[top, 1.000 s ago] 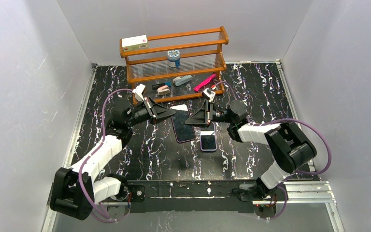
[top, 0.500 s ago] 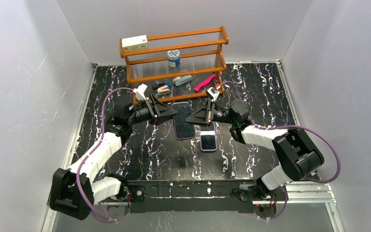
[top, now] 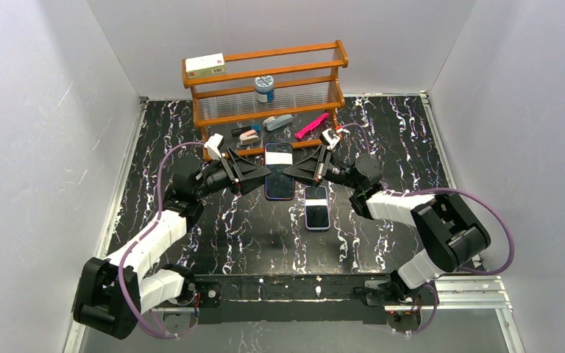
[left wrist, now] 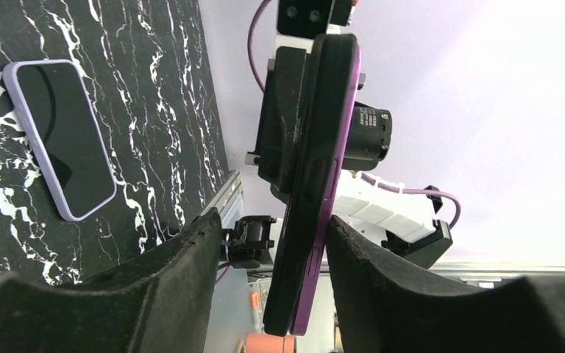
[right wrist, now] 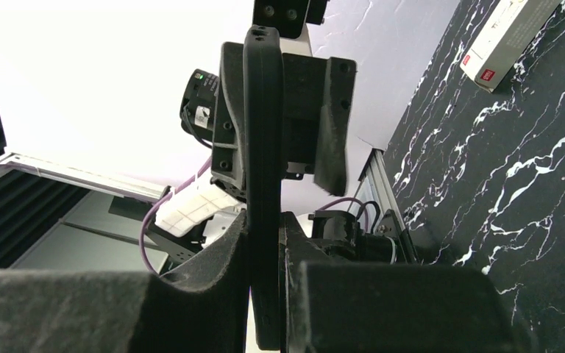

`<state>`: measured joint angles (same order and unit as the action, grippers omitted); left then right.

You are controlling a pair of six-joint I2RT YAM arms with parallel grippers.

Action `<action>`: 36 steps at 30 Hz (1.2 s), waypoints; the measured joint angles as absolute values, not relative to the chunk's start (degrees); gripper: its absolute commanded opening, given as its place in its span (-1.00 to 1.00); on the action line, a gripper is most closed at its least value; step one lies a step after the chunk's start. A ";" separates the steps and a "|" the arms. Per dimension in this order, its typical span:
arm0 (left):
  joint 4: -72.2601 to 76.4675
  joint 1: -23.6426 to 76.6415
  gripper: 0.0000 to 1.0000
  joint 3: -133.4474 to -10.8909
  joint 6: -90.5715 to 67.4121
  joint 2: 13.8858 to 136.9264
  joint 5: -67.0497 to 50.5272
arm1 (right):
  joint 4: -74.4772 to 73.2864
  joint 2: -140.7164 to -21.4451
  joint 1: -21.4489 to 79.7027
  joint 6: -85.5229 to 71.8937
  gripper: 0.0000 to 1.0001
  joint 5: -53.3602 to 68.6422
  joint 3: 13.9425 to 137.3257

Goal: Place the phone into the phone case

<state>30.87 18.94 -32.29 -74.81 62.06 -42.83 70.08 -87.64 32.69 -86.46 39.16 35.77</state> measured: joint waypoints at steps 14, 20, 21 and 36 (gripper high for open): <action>19.66 20.23 -1.00 -37.21 -64.97 63.33 -41.74 | 63.33 -87.81 32.64 -83.02 -0.50 38.74 34.94; 13.06 20.38 -0.45 -40.32 -61.10 63.92 -41.52 | 62.02 -87.81 32.64 -81.91 -0.97 39.05 34.98; 12.60 20.38 -0.25 -40.60 -60.97 63.99 -41.52 | 62.13 -87.79 32.64 -81.97 -0.97 38.94 34.98; 23.20 20.49 -0.92 -32.73 -74.56 59.42 -41.19 | 66.48 -86.65 32.64 -83.59 -0.97 30.94 35.05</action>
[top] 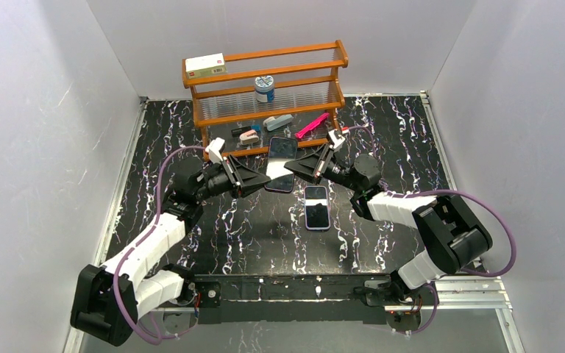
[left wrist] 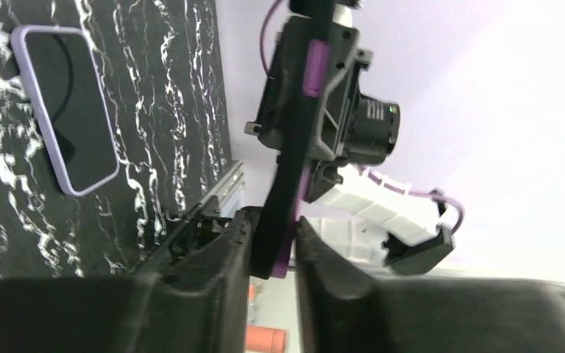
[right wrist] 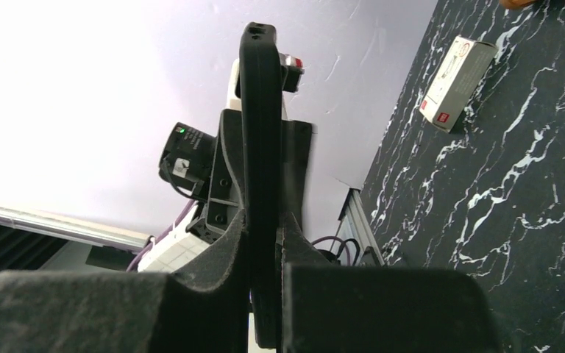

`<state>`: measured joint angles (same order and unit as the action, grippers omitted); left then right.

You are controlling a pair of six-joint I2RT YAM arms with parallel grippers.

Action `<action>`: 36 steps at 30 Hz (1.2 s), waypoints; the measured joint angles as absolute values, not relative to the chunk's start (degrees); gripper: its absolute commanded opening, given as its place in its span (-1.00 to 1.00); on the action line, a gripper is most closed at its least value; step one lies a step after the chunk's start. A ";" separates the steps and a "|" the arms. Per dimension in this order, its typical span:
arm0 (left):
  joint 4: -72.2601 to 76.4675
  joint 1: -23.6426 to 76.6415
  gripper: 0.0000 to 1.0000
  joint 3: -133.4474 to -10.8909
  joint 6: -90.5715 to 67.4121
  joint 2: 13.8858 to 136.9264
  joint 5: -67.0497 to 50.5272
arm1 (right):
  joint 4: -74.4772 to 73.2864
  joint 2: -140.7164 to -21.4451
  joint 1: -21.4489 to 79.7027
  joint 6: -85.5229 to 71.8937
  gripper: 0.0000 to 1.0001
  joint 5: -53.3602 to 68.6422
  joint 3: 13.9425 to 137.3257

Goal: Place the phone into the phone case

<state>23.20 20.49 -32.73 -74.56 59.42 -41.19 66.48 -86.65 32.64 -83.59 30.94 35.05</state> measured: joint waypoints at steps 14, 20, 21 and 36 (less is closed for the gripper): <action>3.73 21.12 -0.40 -42.13 -59.51 62.19 -39.68 | 62.67 -87.77 32.38 -82.39 -0.97 33.17 35.05; 0.34 21.12 0.18 -42.98 -58.46 61.95 -37.80 | 65.56 -87.85 32.38 -81.12 -0.97 37.74 35.14; 0.32 21.12 0.19 -43.35 -58.52 61.95 -37.52 | 66.26 -87.85 32.38 -81.08 -0.97 38.92 35.18; 7.07 21.10 -0.53 -50.26 -58.37 66.04 -36.34 | 65.93 -85.56 32.77 -77.87 -0.97 46.68 35.20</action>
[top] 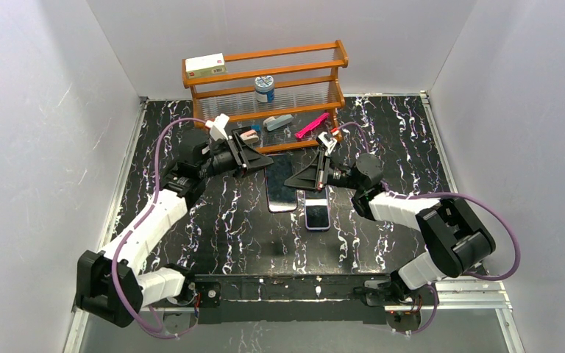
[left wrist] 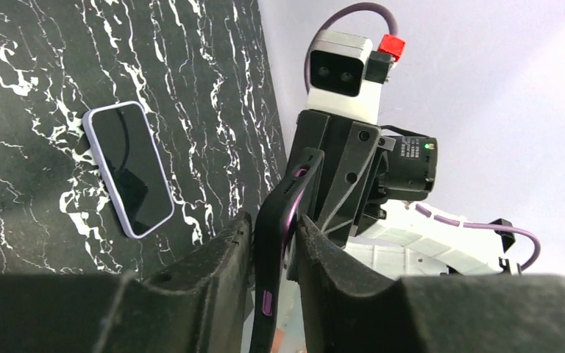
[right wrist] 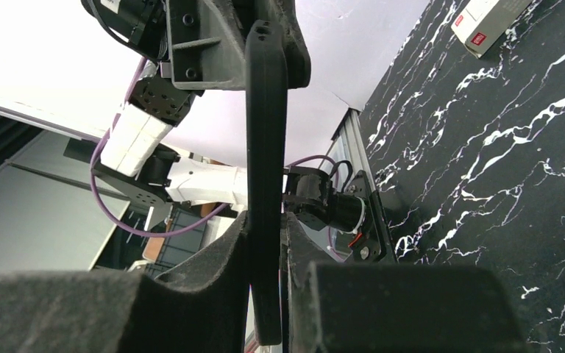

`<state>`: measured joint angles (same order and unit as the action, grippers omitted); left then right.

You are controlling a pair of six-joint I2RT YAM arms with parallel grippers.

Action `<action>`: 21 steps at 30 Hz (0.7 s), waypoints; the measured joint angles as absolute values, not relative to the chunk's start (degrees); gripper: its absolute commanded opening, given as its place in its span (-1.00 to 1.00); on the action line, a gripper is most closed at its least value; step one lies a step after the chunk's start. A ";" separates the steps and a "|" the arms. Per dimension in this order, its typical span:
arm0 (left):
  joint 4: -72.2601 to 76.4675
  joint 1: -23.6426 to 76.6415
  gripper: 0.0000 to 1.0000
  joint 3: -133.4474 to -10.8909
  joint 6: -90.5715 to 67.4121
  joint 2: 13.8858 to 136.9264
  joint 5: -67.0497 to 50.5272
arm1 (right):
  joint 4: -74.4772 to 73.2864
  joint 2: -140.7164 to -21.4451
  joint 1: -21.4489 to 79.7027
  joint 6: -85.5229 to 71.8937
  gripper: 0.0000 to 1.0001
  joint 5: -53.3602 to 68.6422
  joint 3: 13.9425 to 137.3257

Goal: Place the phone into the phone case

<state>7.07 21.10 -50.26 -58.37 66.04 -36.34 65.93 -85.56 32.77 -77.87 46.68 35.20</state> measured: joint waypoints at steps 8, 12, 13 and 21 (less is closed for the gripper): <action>1.76 21.12 -1.00 -52.47 -52.56 67.05 -34.98 | 60.80 -85.10 33.23 -75.99 -0.97 46.81 35.29; -4.95 21.28 -1.00 -55.55 -47.64 67.09 -32.40 | 56.88 -85.10 34.02 -73.36 -0.97 46.00 36.80; -5.85 21.26 -0.89 -55.86 -46.83 67.07 -31.97 | 55.79 -85.10 34.28 -72.64 -0.97 45.69 37.19; -10.57 21.08 0.15 -55.90 -45.10 66.76 -30.33 | 54.37 -84.38 34.98 -70.74 -0.97 43.24 37.23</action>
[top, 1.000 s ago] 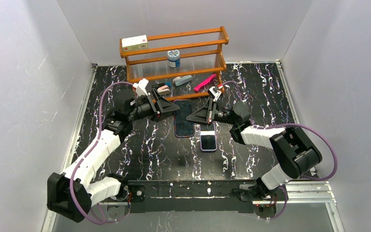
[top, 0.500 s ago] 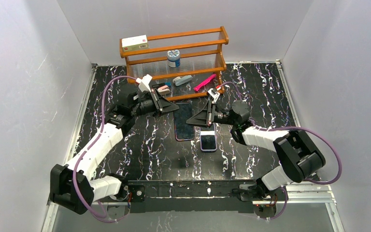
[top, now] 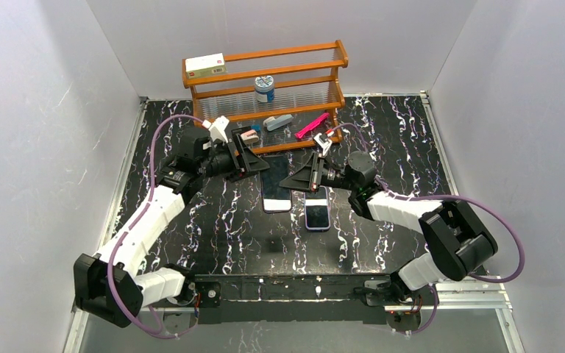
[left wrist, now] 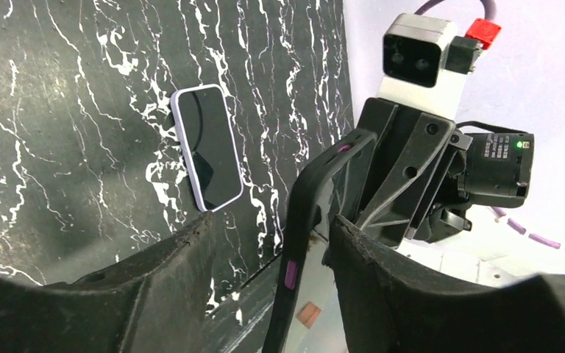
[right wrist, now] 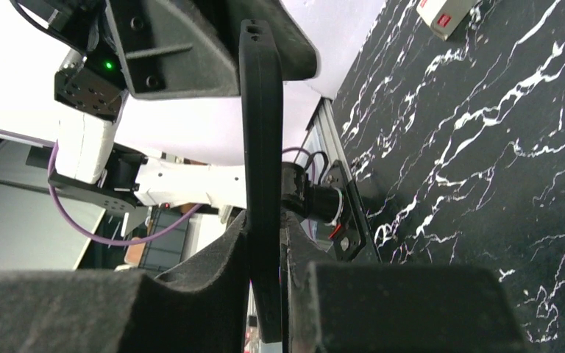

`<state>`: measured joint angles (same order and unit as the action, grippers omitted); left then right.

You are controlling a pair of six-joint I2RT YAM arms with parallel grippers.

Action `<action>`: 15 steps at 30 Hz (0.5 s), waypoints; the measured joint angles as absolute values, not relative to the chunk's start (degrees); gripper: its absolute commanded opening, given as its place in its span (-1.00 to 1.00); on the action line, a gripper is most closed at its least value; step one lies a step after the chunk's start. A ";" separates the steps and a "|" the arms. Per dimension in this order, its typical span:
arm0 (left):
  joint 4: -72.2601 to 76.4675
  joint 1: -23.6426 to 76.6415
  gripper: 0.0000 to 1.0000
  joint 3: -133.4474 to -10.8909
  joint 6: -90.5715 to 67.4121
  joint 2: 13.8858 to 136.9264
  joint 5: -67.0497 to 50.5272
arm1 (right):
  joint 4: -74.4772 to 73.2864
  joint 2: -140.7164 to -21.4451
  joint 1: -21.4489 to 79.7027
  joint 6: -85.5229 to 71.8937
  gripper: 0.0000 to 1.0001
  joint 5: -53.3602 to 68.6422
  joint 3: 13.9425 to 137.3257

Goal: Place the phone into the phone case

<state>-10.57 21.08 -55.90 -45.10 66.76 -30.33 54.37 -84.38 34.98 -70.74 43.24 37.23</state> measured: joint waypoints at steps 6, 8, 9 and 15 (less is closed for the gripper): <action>-8.34 20.99 0.21 -52.51 -49.36 63.48 -32.32 | 55.90 -81.41 34.96 -71.61 -0.97 37.65 36.93; -5.65 20.99 0.17 -50.19 -51.64 62.04 -33.34 | 56.12 -80.88 35.00 -71.79 -0.97 36.45 36.93; -4.08 20.95 0.12 -48.62 -53.01 61.19 -34.04 | 56.45 -80.82 35.00 -71.88 -0.97 35.79 36.93; 7.77 20.78 -0.59 -41.58 -62.02 60.16 -37.87 | 56.62 -81.45 34.98 -72.03 -0.97 34.33 36.93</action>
